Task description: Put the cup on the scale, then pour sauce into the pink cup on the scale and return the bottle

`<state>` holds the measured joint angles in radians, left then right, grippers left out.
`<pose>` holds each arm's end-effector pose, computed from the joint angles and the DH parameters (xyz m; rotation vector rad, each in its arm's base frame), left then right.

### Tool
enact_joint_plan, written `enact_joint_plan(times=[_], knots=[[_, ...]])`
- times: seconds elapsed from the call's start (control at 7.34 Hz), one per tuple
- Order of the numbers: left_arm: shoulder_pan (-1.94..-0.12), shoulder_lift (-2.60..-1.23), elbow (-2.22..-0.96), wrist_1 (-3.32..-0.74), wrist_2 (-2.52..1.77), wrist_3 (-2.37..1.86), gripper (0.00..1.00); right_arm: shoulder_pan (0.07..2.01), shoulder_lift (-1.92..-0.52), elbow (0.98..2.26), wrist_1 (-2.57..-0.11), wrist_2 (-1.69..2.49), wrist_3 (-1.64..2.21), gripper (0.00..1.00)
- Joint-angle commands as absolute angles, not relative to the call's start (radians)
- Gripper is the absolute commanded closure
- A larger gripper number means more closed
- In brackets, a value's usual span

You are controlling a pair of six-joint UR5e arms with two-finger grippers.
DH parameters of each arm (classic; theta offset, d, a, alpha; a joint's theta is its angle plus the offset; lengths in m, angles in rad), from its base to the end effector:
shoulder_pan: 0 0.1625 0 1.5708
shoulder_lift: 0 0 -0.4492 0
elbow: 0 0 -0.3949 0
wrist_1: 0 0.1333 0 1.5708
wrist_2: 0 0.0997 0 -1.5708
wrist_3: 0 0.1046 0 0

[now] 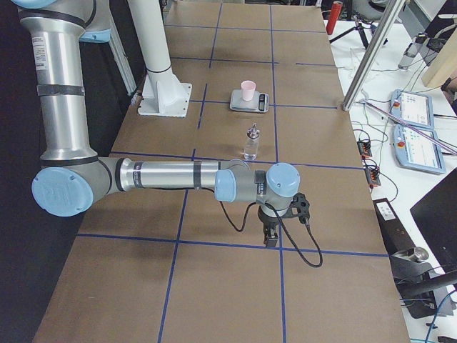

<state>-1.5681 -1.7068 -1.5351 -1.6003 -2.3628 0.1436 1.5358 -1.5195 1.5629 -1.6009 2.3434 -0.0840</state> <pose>-0.0573 -0.5623 0.6280 0.1786 0.7814 0.1898 0.0421 -0.5200 0.6675 0.0316 -0.7725 -0.1182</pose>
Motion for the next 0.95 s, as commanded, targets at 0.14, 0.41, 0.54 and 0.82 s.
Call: enact_joint_plan(times=[0.14, 0.41, 0.54, 0.82], knots=[[-1.569, -1.709, -1.561, -1.605, -2.378, 0.146, 0.00, 1.537, -1.519, 1.559, -1.600, 2.345, -0.083, 0.00], [-1.569, -1.704, -1.602, -1.595, -2.372, 0.141, 0.00, 1.536, -1.519, 1.556, -1.600, 2.346, -0.081, 0.00], [-1.569, -1.703, -1.597, -1.594, -2.372, 0.141, 0.00, 1.536, -1.517, 1.555, -1.598, 2.345, -0.080, 0.00], [-1.569, -1.703, -1.571, -1.598, -2.378, 0.144, 0.00, 1.536, -1.484, 1.553, -1.601, 2.345, -0.083, 0.00]])
